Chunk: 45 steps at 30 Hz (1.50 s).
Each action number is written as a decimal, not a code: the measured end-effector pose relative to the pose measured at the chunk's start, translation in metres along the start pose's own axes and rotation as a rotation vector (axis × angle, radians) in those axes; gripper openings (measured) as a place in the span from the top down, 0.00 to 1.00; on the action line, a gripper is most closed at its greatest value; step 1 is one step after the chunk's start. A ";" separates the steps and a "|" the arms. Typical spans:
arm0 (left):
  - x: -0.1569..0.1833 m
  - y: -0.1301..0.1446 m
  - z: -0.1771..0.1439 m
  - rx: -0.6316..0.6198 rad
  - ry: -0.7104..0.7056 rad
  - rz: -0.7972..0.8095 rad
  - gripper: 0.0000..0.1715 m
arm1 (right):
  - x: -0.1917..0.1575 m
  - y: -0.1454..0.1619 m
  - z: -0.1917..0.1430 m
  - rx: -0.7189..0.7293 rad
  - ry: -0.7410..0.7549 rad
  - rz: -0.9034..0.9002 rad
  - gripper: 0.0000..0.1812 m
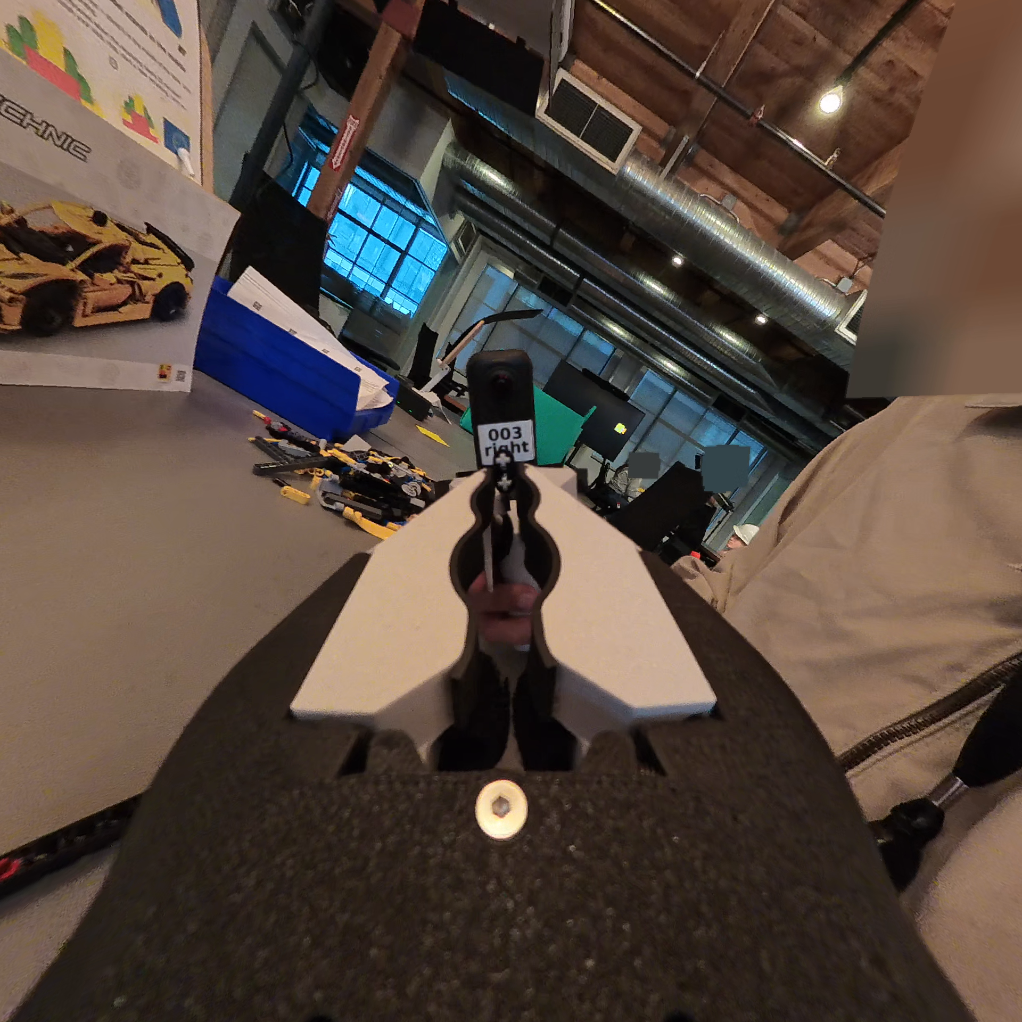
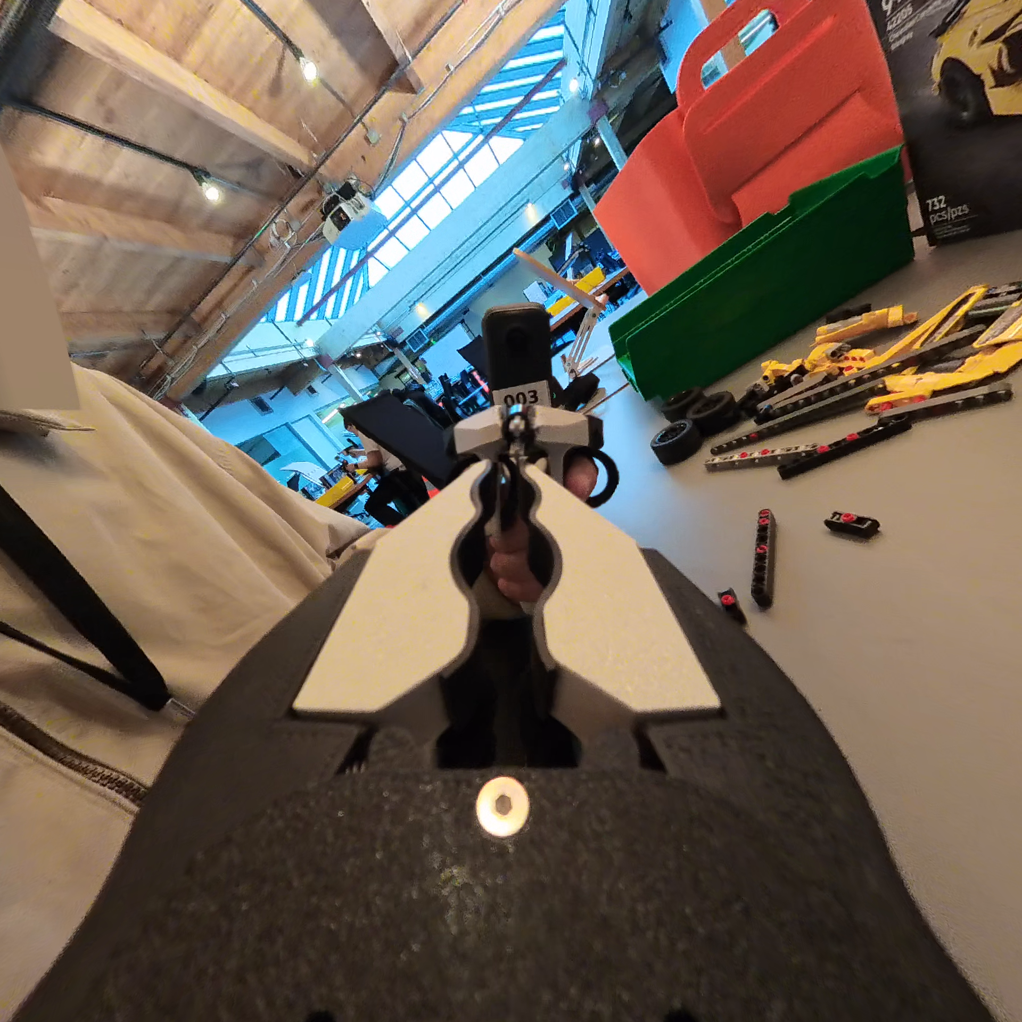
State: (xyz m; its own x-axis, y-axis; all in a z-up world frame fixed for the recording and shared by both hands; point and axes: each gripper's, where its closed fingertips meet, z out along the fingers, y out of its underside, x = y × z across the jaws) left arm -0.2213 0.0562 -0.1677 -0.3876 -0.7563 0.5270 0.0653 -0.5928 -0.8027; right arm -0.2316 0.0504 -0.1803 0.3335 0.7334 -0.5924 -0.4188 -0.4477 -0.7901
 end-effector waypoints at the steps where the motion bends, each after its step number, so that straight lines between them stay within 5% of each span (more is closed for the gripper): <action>1: 0.001 0.001 0.000 -0.004 0.004 -0.004 0.96 | 0.001 0.000 -0.001 0.003 0.005 0.000 0.98; 30: -0.002 0.013 0.001 -0.070 -0.020 -0.005 0.97 | 0.007 0.003 -0.009 -0.054 0.104 -0.085 0.99; 45: 0.004 0.021 0.000 -0.142 -0.008 0.088 0.96 | 0.004 0.000 -0.011 -0.062 -0.002 -0.022 0.95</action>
State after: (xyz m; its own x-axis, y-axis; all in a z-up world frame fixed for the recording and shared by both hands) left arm -0.2214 0.0408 -0.1825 -0.3784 -0.8064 0.4544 -0.0321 -0.4792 -0.8771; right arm -0.2213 0.0480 -0.1846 0.3405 0.7444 -0.5743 -0.3578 -0.4623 -0.8113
